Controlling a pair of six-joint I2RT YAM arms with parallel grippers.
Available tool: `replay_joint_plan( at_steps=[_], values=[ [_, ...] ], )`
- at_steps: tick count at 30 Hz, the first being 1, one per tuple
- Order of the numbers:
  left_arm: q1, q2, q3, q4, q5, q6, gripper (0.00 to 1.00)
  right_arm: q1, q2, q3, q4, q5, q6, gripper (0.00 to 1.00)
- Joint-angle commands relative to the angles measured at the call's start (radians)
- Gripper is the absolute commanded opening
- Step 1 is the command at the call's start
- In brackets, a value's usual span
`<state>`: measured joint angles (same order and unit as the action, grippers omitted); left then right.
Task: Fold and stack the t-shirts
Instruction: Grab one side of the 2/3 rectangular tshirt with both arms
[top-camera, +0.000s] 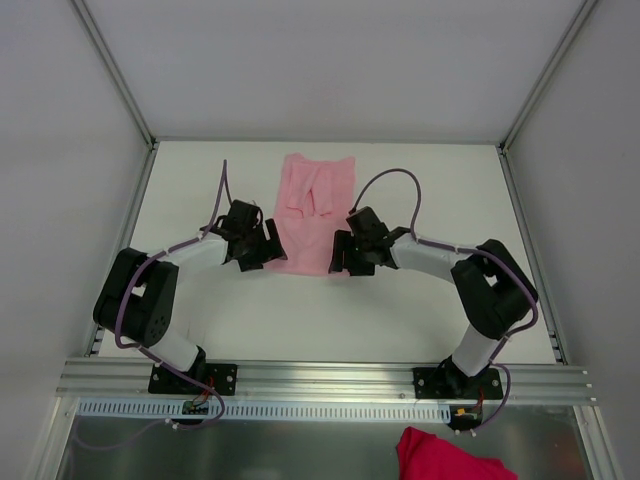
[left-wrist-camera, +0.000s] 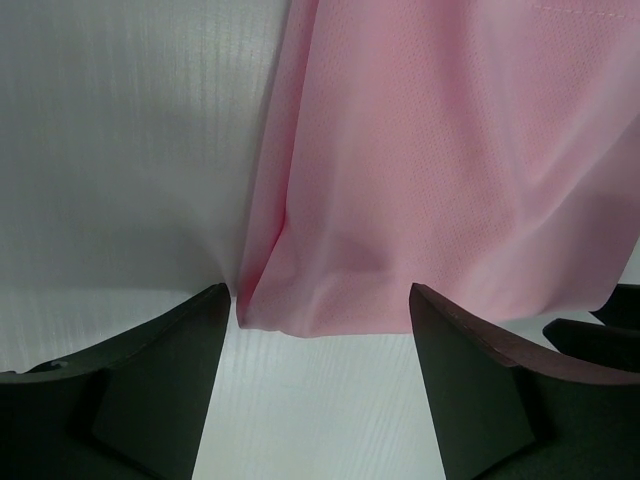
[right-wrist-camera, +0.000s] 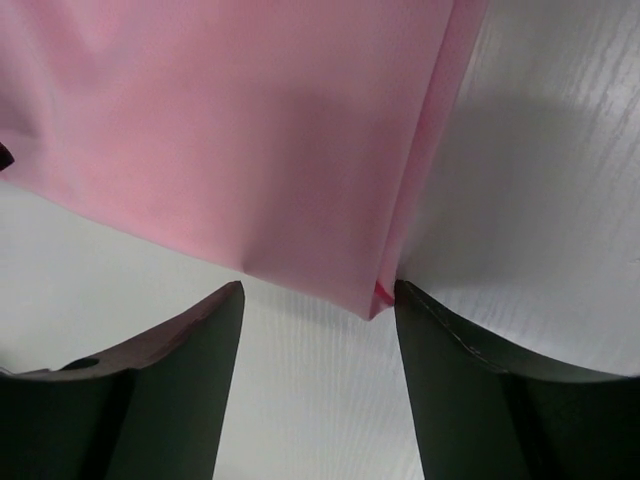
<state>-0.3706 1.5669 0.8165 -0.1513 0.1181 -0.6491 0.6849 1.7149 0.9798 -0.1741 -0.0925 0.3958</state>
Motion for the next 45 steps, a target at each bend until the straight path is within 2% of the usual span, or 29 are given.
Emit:
replay_joint_plan(
  at_steps=[1,3,9,11,12,13,16,17,19,20,22,28,38,45],
  values=[
    [0.013,-0.007,-0.007,0.001,0.025,0.0,0.72,-0.001,0.043,0.022,0.008,-0.015,0.023,0.63],
    [0.013,-0.014,-0.008,-0.007,0.032,-0.01,0.7,-0.001,0.051,0.031,0.01,-0.019,0.023,0.54],
    [0.013,-0.027,-0.008,-0.022,0.046,-0.032,0.63,-0.001,0.055,0.049,-0.005,-0.016,0.015,0.46],
    [0.013,-0.038,-0.014,-0.027,0.046,-0.037,0.54,-0.001,0.052,0.054,-0.01,-0.015,0.009,0.45],
    [0.012,-0.044,-0.016,-0.028,0.046,-0.037,0.43,-0.001,0.054,0.057,-0.018,-0.015,0.009,0.45],
    [0.012,-0.047,-0.016,-0.03,0.046,-0.038,0.37,-0.001,0.051,0.06,-0.019,-0.013,0.008,0.45],
    [0.013,-0.059,-0.01,-0.044,0.045,-0.041,0.26,-0.001,0.052,0.071,-0.039,-0.013,-0.002,0.4],
    [0.013,-0.062,-0.007,-0.054,0.046,-0.043,0.23,0.001,0.052,0.085,-0.047,-0.013,-0.011,0.3],
    [0.012,-0.07,-0.001,-0.062,0.048,-0.04,0.15,0.001,0.045,0.099,-0.079,-0.009,-0.018,0.19],
    [0.012,-0.077,0.003,-0.077,0.046,-0.038,0.13,0.002,0.038,0.105,-0.097,-0.007,-0.026,0.07],
    [0.012,-0.093,0.01,-0.094,0.045,-0.035,0.09,0.007,0.011,0.102,-0.117,0.005,-0.031,0.01],
    [0.012,-0.151,0.021,-0.163,0.052,-0.032,0.0,0.018,-0.083,0.057,-0.188,0.02,-0.057,0.01],
    [0.006,-0.297,-0.013,-0.356,0.1,-0.043,0.0,0.094,-0.322,-0.058,-0.323,0.043,-0.051,0.01],
    [-0.028,-0.467,-0.028,-0.536,0.133,-0.052,0.0,0.172,-0.431,-0.079,-0.433,0.04,-0.026,0.01]
  ],
)
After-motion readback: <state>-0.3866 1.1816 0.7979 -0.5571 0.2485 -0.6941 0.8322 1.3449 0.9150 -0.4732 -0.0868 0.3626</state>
